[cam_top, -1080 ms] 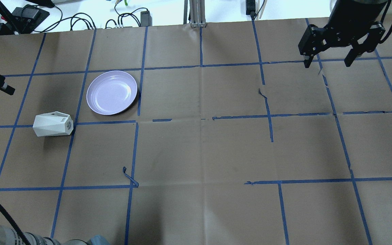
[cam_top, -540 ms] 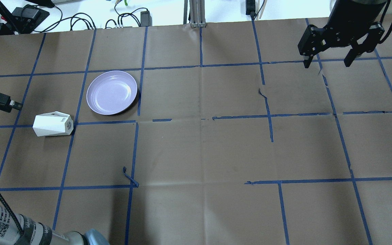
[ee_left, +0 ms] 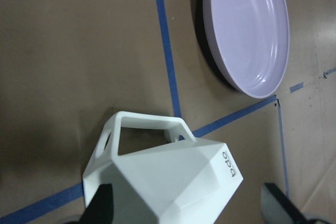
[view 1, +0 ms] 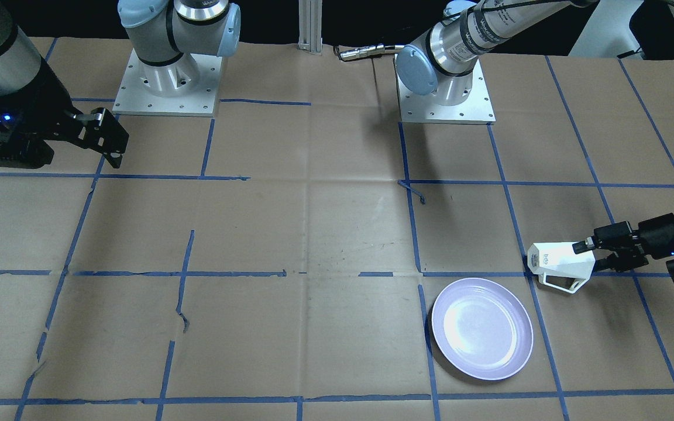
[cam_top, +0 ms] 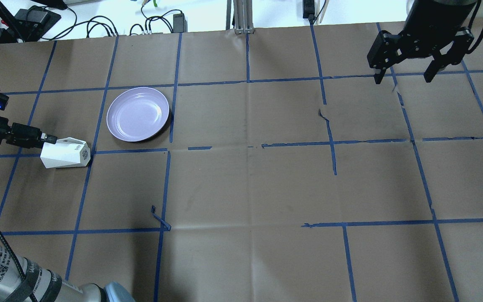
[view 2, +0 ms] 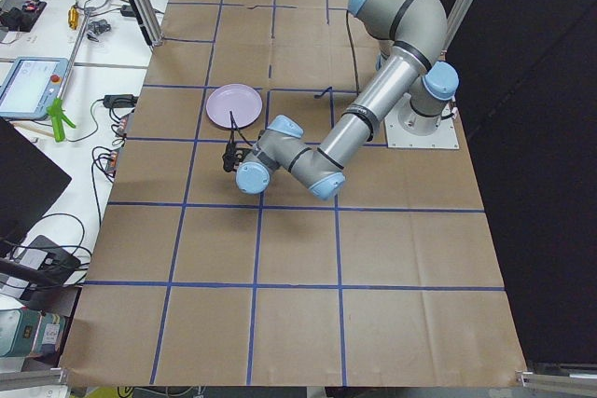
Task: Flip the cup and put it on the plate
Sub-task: 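Lower the left gripper and grasp the white mug by its open end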
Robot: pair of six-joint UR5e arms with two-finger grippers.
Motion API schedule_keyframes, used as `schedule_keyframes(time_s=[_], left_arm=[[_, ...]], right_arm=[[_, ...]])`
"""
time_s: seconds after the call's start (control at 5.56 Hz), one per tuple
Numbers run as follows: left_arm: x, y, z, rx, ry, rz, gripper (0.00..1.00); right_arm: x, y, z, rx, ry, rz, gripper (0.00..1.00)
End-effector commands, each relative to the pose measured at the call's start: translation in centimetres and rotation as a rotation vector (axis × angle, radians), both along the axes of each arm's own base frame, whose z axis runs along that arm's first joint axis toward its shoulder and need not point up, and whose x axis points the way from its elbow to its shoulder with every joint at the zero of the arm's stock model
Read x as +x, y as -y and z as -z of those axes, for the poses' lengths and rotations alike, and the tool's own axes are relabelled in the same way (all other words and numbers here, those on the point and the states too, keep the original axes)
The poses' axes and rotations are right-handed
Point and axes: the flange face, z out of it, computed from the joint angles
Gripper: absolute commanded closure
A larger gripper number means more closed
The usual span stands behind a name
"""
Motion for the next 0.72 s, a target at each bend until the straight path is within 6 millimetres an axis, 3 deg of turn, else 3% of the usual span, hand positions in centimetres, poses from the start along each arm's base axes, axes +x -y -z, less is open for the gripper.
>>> schedule_keyframes(time_s=[0.0, 0.18, 0.54], left_arm=[[-0.4, -0.4, 0.1, 0.027, -0.025, -0.004, 0.51], [-0.4, -0.5, -0.3, 0.038, -0.033, -0.009, 0.99], [-0.7, -0.2, -3.5, 0.029, -0.02, -0.069, 1.0]], right_arm=[[0.0, 0.0, 0.0, 0.0, 0.0, 0.0, 0.0], [0.0, 0.0, 0.0, 0.0, 0.0, 0.0, 0.0], [0.0, 0.0, 0.0, 0.0, 0.0, 0.0, 0.0]])
